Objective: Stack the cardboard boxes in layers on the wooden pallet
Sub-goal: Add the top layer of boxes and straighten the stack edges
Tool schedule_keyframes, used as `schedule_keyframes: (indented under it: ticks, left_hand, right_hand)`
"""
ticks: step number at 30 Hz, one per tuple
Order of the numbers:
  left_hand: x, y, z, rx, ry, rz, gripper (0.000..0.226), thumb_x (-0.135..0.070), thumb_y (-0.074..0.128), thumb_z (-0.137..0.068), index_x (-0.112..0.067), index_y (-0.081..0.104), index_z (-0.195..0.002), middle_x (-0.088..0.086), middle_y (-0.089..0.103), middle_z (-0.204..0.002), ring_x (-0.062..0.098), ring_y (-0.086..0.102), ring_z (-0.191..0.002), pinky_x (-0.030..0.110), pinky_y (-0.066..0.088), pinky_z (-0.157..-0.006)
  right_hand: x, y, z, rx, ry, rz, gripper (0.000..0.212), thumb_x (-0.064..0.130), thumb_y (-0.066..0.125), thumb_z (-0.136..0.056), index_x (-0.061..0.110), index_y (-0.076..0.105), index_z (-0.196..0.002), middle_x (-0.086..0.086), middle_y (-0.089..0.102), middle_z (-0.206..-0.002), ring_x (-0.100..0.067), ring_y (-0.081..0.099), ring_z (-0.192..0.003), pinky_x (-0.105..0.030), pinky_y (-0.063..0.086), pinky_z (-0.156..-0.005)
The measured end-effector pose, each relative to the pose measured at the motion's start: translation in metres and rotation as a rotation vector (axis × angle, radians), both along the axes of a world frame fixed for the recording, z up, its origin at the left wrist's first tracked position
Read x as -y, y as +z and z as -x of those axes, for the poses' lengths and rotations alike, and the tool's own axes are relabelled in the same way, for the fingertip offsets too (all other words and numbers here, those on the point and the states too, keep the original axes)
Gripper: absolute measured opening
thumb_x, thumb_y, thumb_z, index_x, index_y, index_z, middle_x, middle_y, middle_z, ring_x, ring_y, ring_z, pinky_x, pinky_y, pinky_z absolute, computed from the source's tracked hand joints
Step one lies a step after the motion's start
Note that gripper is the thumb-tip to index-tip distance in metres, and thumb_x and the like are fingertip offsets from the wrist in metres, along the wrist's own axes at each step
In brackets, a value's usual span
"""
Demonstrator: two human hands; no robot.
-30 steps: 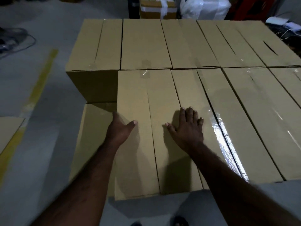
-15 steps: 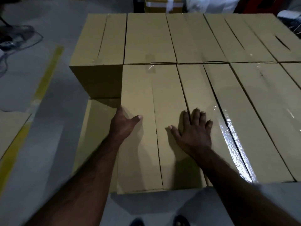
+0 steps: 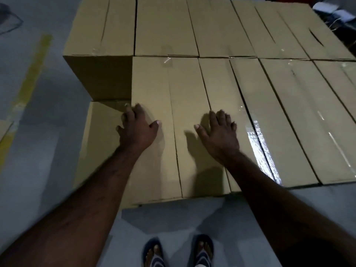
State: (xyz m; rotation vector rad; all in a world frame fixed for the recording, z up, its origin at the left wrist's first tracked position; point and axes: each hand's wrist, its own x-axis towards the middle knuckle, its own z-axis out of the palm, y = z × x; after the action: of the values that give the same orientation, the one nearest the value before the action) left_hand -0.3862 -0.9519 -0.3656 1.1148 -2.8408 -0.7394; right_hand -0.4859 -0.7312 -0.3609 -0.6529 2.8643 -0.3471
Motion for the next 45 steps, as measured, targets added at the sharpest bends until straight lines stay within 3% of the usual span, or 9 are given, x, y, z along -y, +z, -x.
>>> schedule_keyframes:
  ticks: [2, 5, 9, 12, 16, 21, 30, 38, 45]
  left_hand:
    - [-0.020, 0.008, -0.010, 0.066, -0.128, 0.149, 0.083, -0.063, 0.047, -0.093, -0.017, 0.017, -0.156, 0.015, 0.000, -0.165, 0.038, 0.003, -0.150, 0.069, 0.010, -0.114]
    - [-0.066, 0.016, -0.035, 0.007, -0.346, 0.082, 0.080, -0.073, 0.043, -0.089, -0.026, 0.028, -0.153, 0.006, 0.004, -0.166, 0.028, -0.001, -0.152, 0.065, 0.000, -0.116]
    - [-0.110, 0.002, -0.056, 0.068, -0.617, 0.129, 0.085, -0.077, 0.027, -0.090, -0.027, 0.018, -0.157, -0.001, -0.002, -0.167, 0.022, -0.005, -0.153, 0.061, -0.005, -0.119]
    - [-0.114, -0.009, -0.058, 0.108, -0.636, 0.243, 0.083, -0.075, 0.020, -0.092, -0.024, 0.012, -0.158, 0.002, -0.002, -0.167, 0.025, -0.004, -0.153, 0.062, -0.004, -0.118]
    - [-0.124, 0.010, -0.063, 0.079, -0.581, 0.095, 0.070, -0.059, 0.033, -0.099, -0.023, 0.018, -0.158, 0.001, 0.001, -0.167, 0.024, -0.006, -0.153, 0.054, -0.003, -0.122]
    - [-0.127, 0.055, -0.120, -0.022, -0.373, 0.055, 0.053, -0.032, 0.043, -0.101, -0.021, 0.032, -0.151, 0.005, 0.014, -0.166, 0.028, 0.005, -0.153, 0.051, 0.010, -0.122]
    - [-0.061, 0.069, -0.296, 0.113, 0.021, 0.124, 0.065, -0.045, 0.054, -0.095, -0.014, 0.034, -0.148, 0.012, 0.029, -0.157, 0.035, 0.022, -0.144, 0.053, 0.031, -0.110]
    - [-0.026, 0.046, -0.516, 0.151, 0.578, -0.090, 0.068, -0.044, 0.058, -0.094, -0.009, 0.036, -0.147, 0.019, 0.037, -0.149, 0.038, 0.034, -0.137, 0.054, 0.041, -0.104]
    - [-0.003, 0.014, -0.679, 0.032, 1.112, -0.238, 0.077, -0.048, 0.055, -0.096, -0.007, 0.025, -0.154, 0.017, 0.032, -0.156, 0.036, 0.035, -0.141, 0.045, 0.035, -0.111]
  right_hand:
    - [-0.012, 0.003, -0.006, -0.048, -0.007, 0.055, 0.076, 0.066, 0.032, -0.098, 0.016, 0.027, -0.155, -0.016, 0.019, -0.164, -0.032, 0.013, -0.152, -0.054, 0.009, -0.122]
    - [-0.031, -0.001, -0.025, -0.109, 0.007, -0.035, 0.078, 0.066, 0.022, -0.095, 0.017, 0.030, -0.155, -0.014, 0.020, -0.164, -0.032, 0.013, -0.153, -0.055, 0.008, -0.121]
    - [-0.040, -0.017, -0.042, -0.155, 0.076, -0.117, 0.083, 0.066, 0.014, -0.096, 0.011, 0.027, -0.156, -0.018, 0.017, -0.165, -0.035, 0.012, -0.152, -0.057, 0.011, -0.121]
    - [-0.040, -0.019, -0.042, -0.133, 0.073, -0.154, 0.080, 0.066, 0.019, -0.099, 0.012, 0.020, -0.158, -0.018, 0.011, -0.166, -0.035, 0.008, -0.153, -0.057, 0.009, -0.121]
    - [-0.039, 0.003, -0.051, -0.032, 0.119, -0.143, 0.076, 0.063, 0.021, -0.101, 0.015, 0.014, -0.159, -0.016, 0.003, -0.167, -0.034, 0.000, -0.154, -0.056, 0.004, -0.122]
    - [-0.022, 0.046, -0.108, -0.046, 0.230, -0.022, 0.067, 0.055, 0.032, -0.102, 0.014, 0.026, -0.155, -0.017, 0.017, -0.164, -0.034, 0.011, -0.153, -0.055, 0.011, -0.122]
    - [0.063, 0.068, -0.237, -0.025, 0.580, -0.008, 0.066, 0.057, 0.033, -0.101, 0.015, 0.031, -0.152, -0.017, 0.029, -0.159, -0.037, 0.021, -0.149, -0.061, 0.021, -0.116]
    - [0.165, 0.049, -0.400, 0.073, 1.050, -0.078, 0.068, 0.058, 0.035, -0.101, 0.017, 0.027, -0.155, -0.015, 0.024, -0.162, -0.036, 0.018, -0.150, -0.062, 0.018, -0.117]
    - [0.259, 0.028, -0.550, 0.074, 1.386, -0.170, 0.071, 0.059, 0.032, -0.100, 0.018, 0.021, -0.158, -0.013, 0.020, -0.164, -0.034, 0.015, -0.151, -0.060, 0.014, -0.118]
